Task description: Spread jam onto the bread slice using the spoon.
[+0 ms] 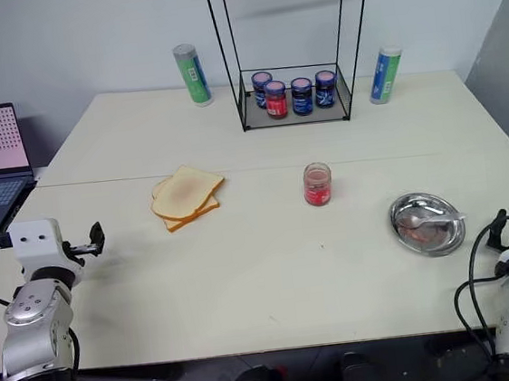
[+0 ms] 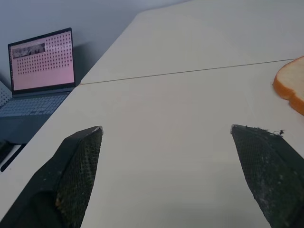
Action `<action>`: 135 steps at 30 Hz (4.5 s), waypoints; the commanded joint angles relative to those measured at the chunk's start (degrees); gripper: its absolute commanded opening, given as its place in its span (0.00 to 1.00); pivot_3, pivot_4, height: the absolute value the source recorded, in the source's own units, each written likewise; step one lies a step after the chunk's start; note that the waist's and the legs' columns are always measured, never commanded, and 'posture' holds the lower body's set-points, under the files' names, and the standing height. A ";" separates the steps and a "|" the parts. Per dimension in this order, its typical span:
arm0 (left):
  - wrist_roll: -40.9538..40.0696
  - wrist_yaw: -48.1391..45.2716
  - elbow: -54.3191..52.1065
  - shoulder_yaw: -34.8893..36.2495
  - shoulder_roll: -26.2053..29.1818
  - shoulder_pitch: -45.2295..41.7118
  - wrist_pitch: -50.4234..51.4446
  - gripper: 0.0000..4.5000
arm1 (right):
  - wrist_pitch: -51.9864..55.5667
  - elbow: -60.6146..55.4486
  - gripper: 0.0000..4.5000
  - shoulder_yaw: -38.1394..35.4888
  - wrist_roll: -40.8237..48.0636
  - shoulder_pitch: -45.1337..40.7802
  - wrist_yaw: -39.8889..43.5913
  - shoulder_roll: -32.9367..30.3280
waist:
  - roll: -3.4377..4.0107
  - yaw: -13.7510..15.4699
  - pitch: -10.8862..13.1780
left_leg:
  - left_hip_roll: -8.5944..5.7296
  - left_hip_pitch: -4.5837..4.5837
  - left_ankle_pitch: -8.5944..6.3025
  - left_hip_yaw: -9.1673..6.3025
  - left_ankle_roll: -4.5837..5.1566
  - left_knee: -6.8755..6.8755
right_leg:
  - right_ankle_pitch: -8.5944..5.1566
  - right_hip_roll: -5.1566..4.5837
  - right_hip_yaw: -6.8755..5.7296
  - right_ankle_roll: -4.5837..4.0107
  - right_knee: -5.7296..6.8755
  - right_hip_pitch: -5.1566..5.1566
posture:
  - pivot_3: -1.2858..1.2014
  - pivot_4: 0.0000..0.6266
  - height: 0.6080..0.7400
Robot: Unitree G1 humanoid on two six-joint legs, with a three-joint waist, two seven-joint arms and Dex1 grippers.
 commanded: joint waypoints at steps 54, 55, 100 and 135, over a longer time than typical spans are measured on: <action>1.65 -29.08 52.91 -17.47 -0.01 -39.03 -11.16 0.39 | 34.45 -25.85 1.00 39.23 26.34 -29.04 45.34 -7.97 | -0.58 0.26 0.16 | -0.05 -0.44 0.00 -0.22 0.02 0.12 | 0.00 -0.03 -0.31 -0.04 0.03 -0.30 | 0.52 0.24 1.00; 1.65 -29.06 52.86 -17.38 0.01 -39.06 -11.23 0.35 | 34.36 -25.83 1.00 39.18 26.16 -28.90 45.38 -7.97 | -0.58 0.28 0.16 | -0.05 -0.44 0.00 -0.22 0.02 0.12 | -0.01 -0.03 -0.31 -0.04 0.03 -0.30 | 0.52 0.24 1.00; -21.52 -20.73 1.98 1.73 -0.84 -13.26 20.90 0.73 | 33.66 -26.48 1.00 43.26 23.96 -30.27 46.04 -6.48 | -0.73 -0.47 0.31 | -0.02 -0.49 0.00 -0.30 0.00 0.14 | -0.02 -0.14 -0.32 -0.07 0.04 -0.31 | 0.52 0.24 1.00; -16.58 -20.46 16.13 -3.16 -0.31 -20.03 13.32 0.01 | 32.41 -22.56 1.00 41.54 21.27 -32.81 47.68 -4.24 | -0.74 0.02 0.31 | -0.02 -0.42 0.01 -0.28 -0.01 0.13 | -0.01 -0.13 -0.34 -0.09 0.07 -0.29 | 0.52 0.24 1.00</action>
